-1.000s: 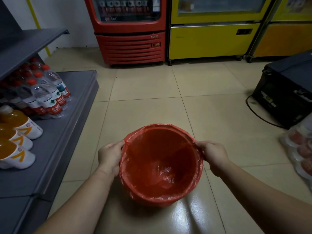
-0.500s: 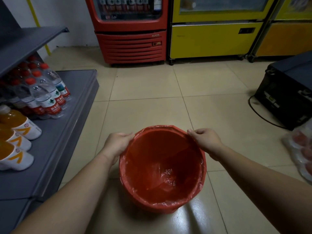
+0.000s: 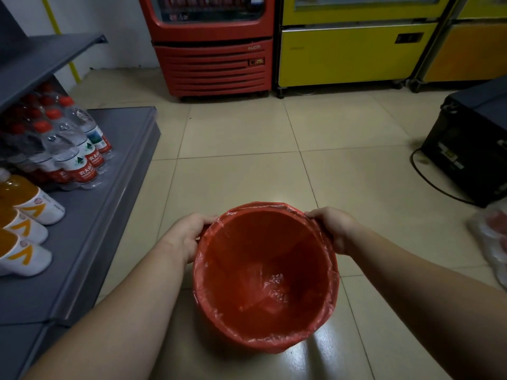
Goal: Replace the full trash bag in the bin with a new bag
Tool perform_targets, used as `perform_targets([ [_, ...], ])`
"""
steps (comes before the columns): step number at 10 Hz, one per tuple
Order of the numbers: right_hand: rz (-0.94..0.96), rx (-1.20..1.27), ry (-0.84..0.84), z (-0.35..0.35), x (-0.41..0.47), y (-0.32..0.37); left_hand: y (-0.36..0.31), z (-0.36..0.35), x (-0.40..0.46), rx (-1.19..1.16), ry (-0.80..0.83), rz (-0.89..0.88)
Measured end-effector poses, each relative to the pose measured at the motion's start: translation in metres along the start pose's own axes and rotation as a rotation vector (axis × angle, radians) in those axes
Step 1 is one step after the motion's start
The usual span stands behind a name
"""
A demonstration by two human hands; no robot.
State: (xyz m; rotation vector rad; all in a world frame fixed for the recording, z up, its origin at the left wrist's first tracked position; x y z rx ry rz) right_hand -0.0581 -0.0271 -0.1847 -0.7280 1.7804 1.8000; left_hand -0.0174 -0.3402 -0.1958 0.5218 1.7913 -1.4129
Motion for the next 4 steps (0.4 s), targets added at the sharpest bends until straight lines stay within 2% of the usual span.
perform_targets([
  [2,0.063,0.004,-0.072,0.001,0.002,-0.006,0.006,-0.002,0.0,0.049,0.015,-0.04],
  [3,0.218,-0.066,-0.17,0.01,0.003,0.014,-0.007,0.008,-0.006,0.124,-0.146,-0.189],
  [4,0.31,-0.274,-0.271,0.032,-0.03,0.02,-0.009,0.037,-0.05,0.33,-0.354,-0.328],
])
Point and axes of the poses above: each hand's wrist, its own x-axis towards the middle knuckle, its own z-axis out of the back of the hand, y = z × x, the point moved 9 cm from there along x, towards the middle knuckle
